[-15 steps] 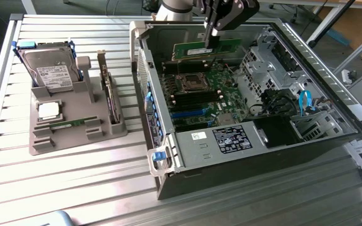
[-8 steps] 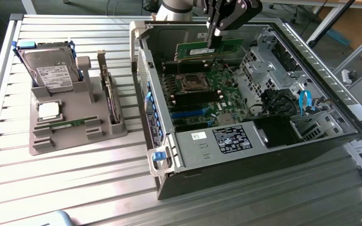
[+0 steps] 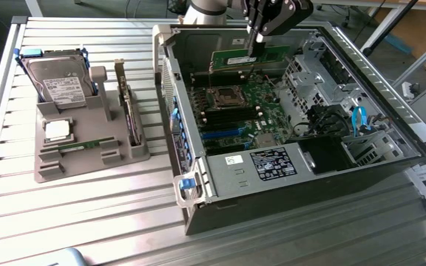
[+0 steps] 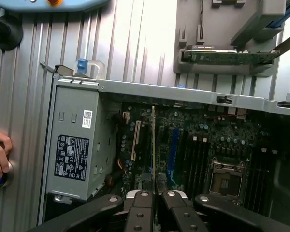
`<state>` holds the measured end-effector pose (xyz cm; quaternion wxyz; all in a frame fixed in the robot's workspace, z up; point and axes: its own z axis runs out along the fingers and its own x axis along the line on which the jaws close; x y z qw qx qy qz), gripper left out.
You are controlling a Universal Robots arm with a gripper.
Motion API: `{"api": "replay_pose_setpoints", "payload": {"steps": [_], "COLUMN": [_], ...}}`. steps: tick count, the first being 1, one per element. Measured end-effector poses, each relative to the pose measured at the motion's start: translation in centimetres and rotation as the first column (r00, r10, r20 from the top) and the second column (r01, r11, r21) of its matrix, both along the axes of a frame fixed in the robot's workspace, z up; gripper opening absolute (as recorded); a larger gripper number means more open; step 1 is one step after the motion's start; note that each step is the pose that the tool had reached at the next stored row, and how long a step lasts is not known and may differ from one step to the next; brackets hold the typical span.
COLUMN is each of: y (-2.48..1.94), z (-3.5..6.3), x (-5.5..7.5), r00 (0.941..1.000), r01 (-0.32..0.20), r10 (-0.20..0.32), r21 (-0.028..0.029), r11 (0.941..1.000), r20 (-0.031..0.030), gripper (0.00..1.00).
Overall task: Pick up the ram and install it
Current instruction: 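Pick up the ram and move it above insertion slot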
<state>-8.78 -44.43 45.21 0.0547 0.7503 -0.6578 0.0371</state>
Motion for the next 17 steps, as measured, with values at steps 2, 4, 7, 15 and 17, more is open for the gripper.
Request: {"api": "replay_pose_setpoints", "payload": {"steps": [2, 4, 7, 15, 17], "y": [0.0, 0.0, 0.0, 0.0, 0.0], "z": [0.0, 0.0, -0.01, 0.0, 0.0], "x": [0.2, 0.3, 0.6, 1.3, 1.5], "r00": [1.0, 1.0, 1.0, 1.0, 1.0], "r01": [0.0, 0.0, 0.0, 0.0, 0.0], "r10": [0.0, 0.0, 0.0, 0.0, 0.0], "r21": [-0.0001, -0.0001, -0.0003, -0.0008, -0.0008], "r11": [1.0, 1.0, 1.0, 1.0, 1.0], "r20": [0.0, 0.0, 0.0001, 0.0, 0.0], "gripper": [0.13, 0.13, 0.13, 0.13, 0.13]}}
